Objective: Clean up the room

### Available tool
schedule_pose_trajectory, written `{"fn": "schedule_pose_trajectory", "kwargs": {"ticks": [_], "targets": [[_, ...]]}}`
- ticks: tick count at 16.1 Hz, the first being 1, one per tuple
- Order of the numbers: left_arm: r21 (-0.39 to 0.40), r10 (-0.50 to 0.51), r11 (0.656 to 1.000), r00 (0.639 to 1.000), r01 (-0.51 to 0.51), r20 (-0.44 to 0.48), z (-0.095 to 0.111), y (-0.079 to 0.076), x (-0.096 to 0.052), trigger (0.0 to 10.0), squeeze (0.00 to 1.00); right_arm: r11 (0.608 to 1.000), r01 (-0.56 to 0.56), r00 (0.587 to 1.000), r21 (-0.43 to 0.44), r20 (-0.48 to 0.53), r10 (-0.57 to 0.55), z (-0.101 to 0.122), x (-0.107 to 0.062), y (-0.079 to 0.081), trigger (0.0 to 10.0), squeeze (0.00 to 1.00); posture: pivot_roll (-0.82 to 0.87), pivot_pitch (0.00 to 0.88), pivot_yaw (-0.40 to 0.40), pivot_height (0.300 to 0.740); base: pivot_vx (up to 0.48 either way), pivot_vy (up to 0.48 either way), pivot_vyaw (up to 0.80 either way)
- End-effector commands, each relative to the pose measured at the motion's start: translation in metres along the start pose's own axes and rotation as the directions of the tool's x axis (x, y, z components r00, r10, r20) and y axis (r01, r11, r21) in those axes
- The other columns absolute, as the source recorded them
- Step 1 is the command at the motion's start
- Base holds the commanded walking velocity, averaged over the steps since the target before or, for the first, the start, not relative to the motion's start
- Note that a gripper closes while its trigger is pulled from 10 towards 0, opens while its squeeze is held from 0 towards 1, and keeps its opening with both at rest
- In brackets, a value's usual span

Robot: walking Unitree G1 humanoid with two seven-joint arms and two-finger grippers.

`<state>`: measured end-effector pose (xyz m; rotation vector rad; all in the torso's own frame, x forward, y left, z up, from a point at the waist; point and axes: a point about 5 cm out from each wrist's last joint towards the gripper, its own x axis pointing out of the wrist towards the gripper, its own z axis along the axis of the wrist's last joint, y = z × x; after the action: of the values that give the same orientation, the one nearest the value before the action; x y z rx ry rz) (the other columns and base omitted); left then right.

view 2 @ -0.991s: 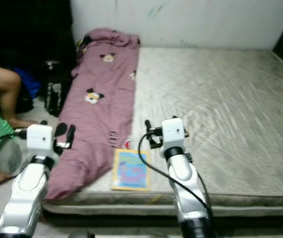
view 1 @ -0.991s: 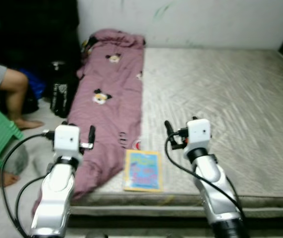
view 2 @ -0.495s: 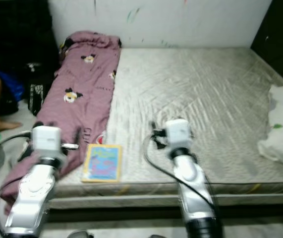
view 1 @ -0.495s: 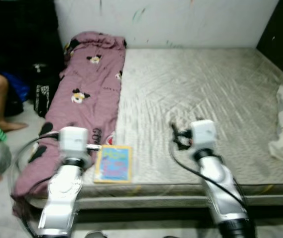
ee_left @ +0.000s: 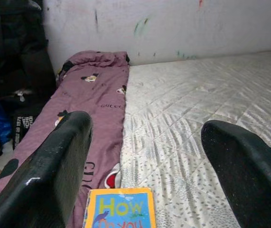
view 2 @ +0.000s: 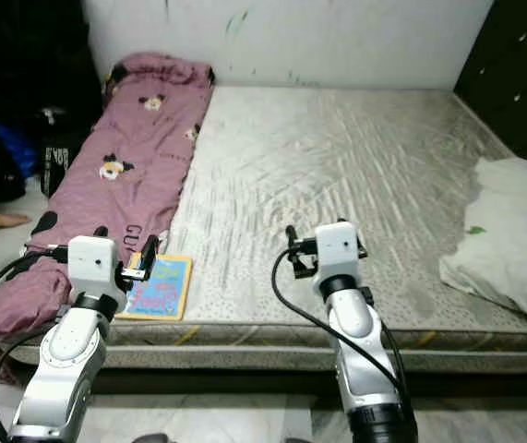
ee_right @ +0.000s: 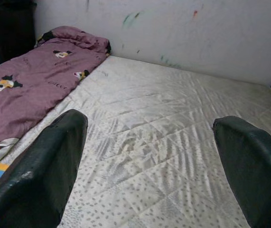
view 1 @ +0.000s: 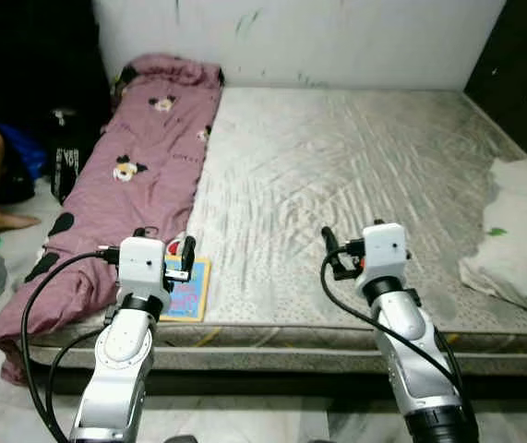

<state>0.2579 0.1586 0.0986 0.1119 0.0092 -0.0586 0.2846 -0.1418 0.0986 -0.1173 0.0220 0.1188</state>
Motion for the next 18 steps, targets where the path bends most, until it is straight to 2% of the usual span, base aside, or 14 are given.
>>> {"fn": "schedule_pose_trajectory", "kwargs": {"ticks": [1, 8, 18], "targets": [[0.005, 0.014, 1.0, 1.0, -0.014, 0.015, 0.0031, 0.0038, 0.0007, 10.0, 0.0, 1.0, -0.005, 1.0, 0.004, 0.015, 0.005, 0.0037, 0.0018, 0.0027, 10.0, 0.0, 0.04, 0.0, -0.023, 0.74, 0.0, 0.0, 0.0], [-0.006, -0.003, 1.0, 0.999, 0.003, 0.039, 0.0059, 0.0019, 0.0011, 10.0, 0.0, 1.0, -0.006, 1.0, 0.001, 0.015, 0.006, 0.0039, 0.0021, 0.0026, 10.0, 0.0, 0.04, 0.0, -0.024, 0.74, 0.0, 0.0, 0.0], [-0.015, -0.016, 1.0, 0.999, 0.017, 0.041, 0.0059, 0.0004, 0.0011, 10.0, 0.0, 1.0, -0.007, 1.0, 0.002, 0.018, 0.007, 0.0044, 0.002, 0.0026, 10.0, 0.0, 0.04, 0.0, -0.025, 0.74, 0.332, 0.0, 0.0]]}}
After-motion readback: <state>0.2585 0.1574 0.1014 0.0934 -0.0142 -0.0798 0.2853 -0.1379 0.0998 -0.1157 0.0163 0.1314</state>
